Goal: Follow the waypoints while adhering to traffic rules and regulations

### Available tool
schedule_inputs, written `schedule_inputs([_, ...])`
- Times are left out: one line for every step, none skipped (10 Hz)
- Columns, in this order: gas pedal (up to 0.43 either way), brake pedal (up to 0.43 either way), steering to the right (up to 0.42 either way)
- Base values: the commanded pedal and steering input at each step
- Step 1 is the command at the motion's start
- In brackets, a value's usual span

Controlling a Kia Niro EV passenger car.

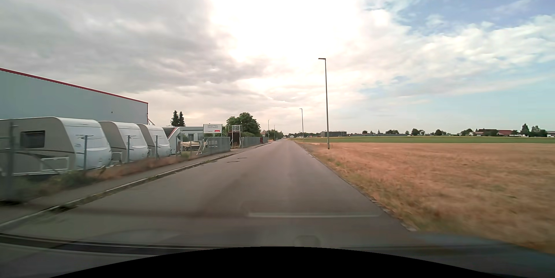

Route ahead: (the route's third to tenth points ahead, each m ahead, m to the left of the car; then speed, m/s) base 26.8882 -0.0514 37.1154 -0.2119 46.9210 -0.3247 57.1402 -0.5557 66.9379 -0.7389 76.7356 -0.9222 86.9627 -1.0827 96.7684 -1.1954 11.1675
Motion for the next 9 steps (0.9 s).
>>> schedule_inputs([0.11, 0.0, -0.002])
schedule_inputs([0.11, 0.0, -0.002])
schedule_inputs([0.118, 0.0, -0.002])
schedule_inputs([0.118, 0.0, -0.002])
schedule_inputs([0.118, 0.0, -0.002])
schedule_inputs([0.13, 0.0, -0.001])
schedule_inputs([0.13, 0.0, 0.0])
schedule_inputs([0.138, 0.0, 0.0])
schedule_inputs([0.138, 0.0, 0.0])
